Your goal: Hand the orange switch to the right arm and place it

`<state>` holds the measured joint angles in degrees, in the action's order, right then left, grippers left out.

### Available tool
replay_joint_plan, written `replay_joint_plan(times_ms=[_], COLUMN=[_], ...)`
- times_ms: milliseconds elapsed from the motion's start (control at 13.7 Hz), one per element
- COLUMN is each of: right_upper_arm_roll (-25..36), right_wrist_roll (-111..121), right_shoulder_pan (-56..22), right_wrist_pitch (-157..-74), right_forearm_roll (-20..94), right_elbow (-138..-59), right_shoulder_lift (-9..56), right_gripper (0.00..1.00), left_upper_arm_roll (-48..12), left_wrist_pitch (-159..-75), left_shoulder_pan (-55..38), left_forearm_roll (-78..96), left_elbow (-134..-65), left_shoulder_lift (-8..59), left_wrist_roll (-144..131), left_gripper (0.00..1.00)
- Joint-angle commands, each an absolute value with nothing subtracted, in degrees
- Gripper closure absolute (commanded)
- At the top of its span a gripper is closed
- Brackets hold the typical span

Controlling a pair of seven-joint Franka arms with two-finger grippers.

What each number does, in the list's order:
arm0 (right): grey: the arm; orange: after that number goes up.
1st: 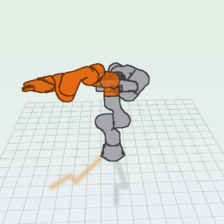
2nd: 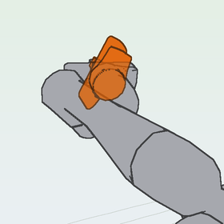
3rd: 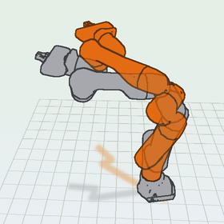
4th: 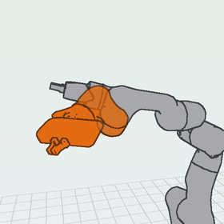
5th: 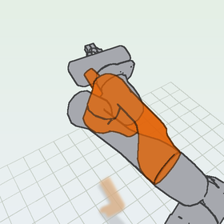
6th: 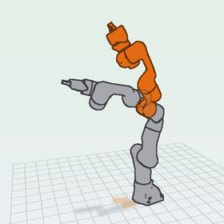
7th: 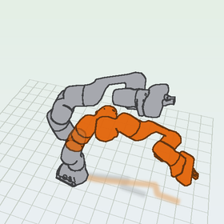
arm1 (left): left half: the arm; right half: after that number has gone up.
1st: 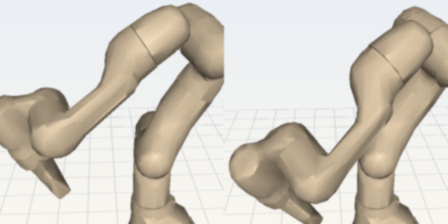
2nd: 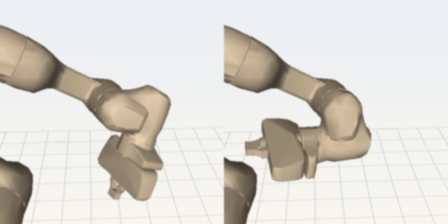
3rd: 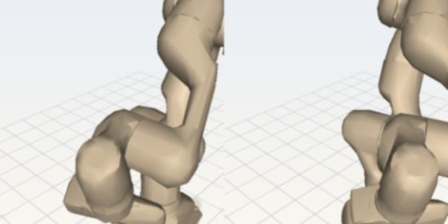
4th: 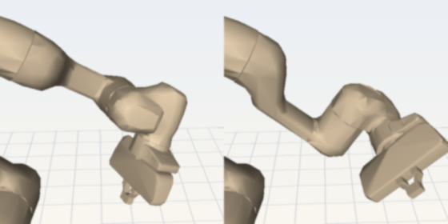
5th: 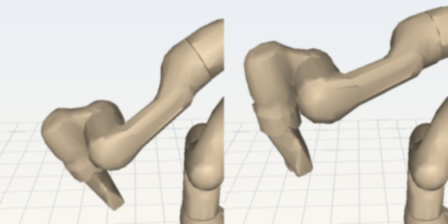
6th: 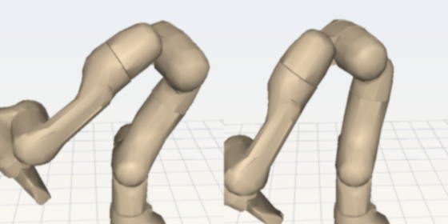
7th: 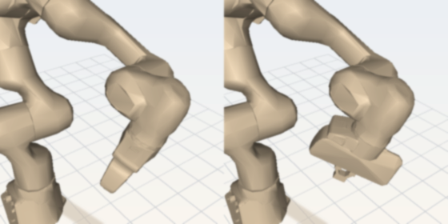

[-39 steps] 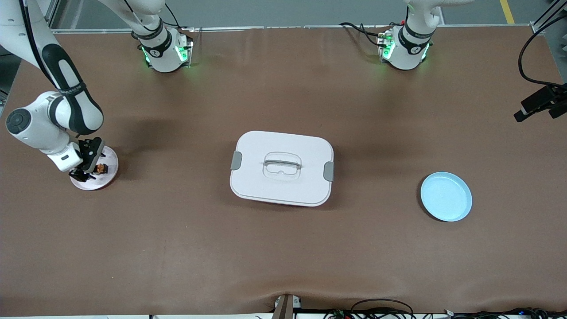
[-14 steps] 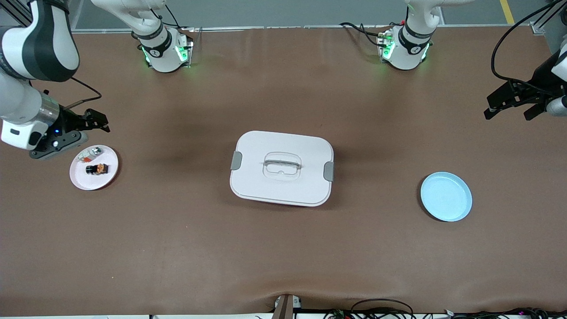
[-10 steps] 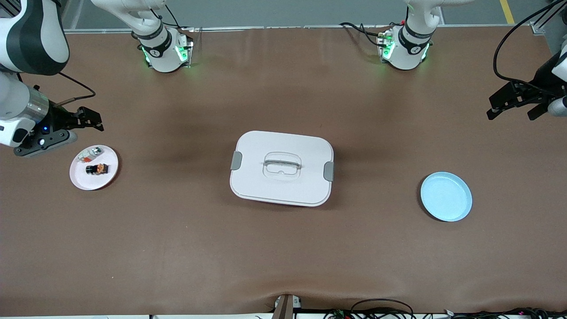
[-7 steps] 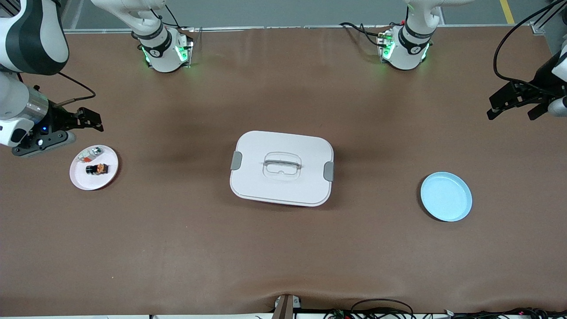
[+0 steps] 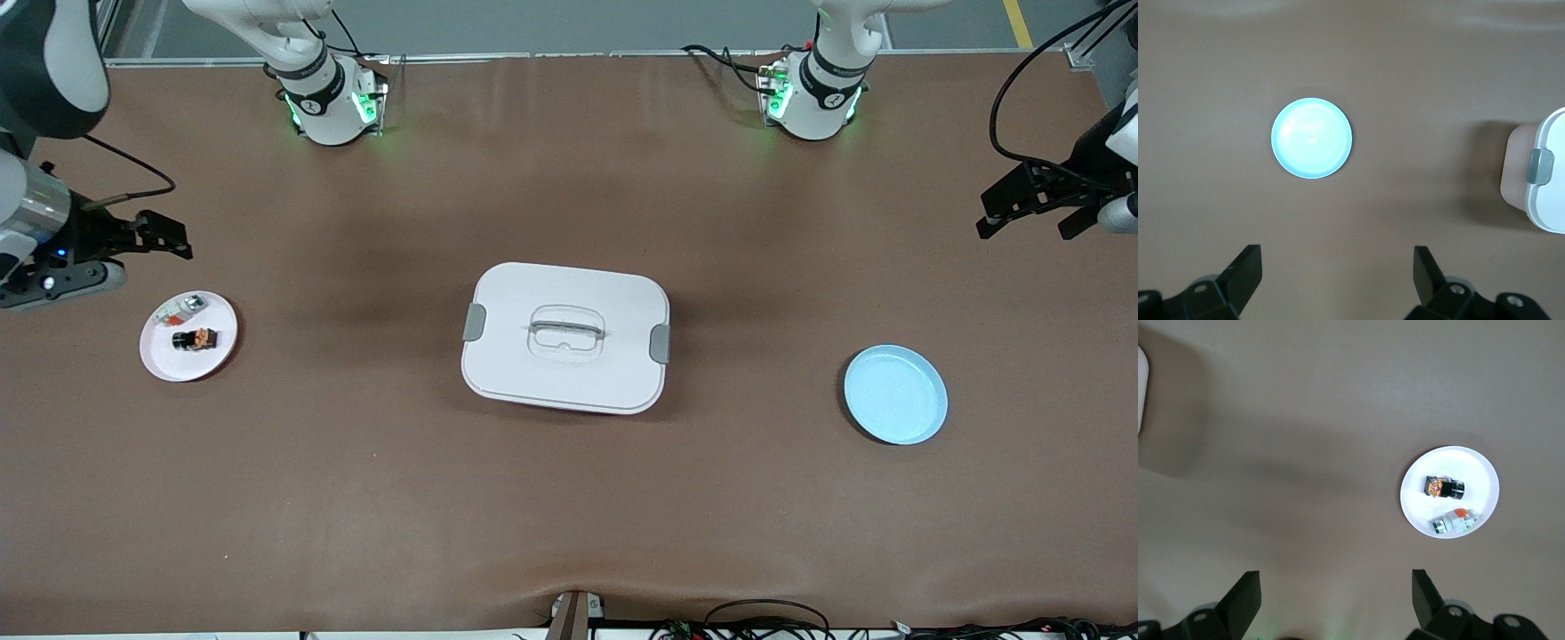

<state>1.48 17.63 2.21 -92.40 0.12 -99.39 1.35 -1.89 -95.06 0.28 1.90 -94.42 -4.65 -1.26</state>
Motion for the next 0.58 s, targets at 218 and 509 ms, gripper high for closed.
replay_joint_plan(times_ms=[218,509], right_upper_arm_roll=[1.49,1.49], right_wrist_roll=[12.83,12.83], right_shoulder_pan=[2.98,4.13], right_wrist_pitch=[-89.12,-87.81], right_forearm_roll=[0.61,0.61], right_elbow=[-89.05,-86.4], right_shoulder_lift=[4.92,4.75], right_gripper=[0.0,0.0], left_upper_arm_roll=[-2.2,-2.11], left_wrist_pitch=[-93.69,-93.6], left_shoulder_pan=[0.44,0.44], left_forearm_roll=[1.23,1.23], left_elbow=[-93.25,-93.25], left_shoulder_lift=[-4.48,-4.48], left_wrist_roll=[-1.49,-1.41], left_gripper=[0.0,0.0])
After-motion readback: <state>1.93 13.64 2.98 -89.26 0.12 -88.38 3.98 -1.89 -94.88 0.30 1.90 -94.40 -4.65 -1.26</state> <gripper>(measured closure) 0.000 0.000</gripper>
